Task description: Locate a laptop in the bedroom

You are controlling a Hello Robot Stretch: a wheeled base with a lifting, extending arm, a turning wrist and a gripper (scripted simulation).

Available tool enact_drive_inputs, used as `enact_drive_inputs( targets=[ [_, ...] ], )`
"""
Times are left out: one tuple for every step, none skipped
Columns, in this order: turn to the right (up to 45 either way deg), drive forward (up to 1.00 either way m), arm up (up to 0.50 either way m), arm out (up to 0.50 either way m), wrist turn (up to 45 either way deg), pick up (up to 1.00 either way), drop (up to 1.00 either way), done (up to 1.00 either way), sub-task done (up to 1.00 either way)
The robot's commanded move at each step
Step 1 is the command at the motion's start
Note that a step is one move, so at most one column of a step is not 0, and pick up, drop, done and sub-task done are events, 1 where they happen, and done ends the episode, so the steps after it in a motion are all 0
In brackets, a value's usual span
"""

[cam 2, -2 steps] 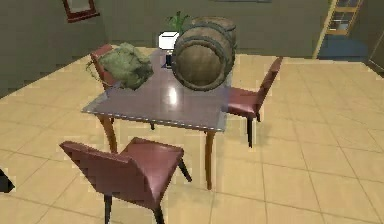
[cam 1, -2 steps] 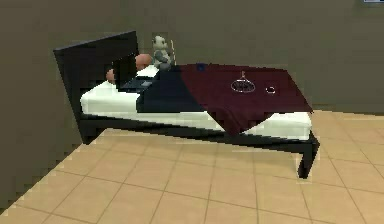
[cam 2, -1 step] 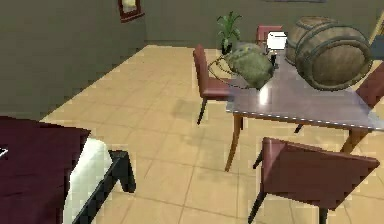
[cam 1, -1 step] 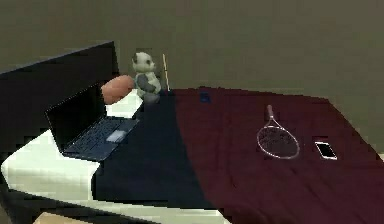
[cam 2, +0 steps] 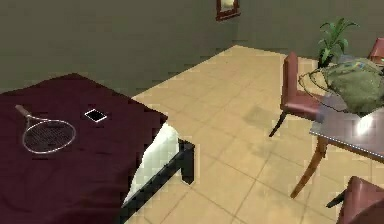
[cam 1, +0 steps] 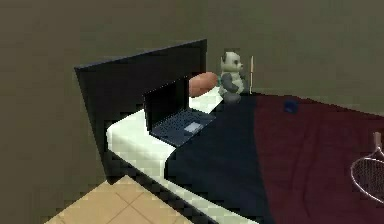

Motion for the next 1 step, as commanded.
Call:
enact_drive_inputs(
  targets=[
    [0.0, 0.0, 0.0, 0.0, 0.0, 0.0, 0.0, 1.0, 0.0]
  ],
)
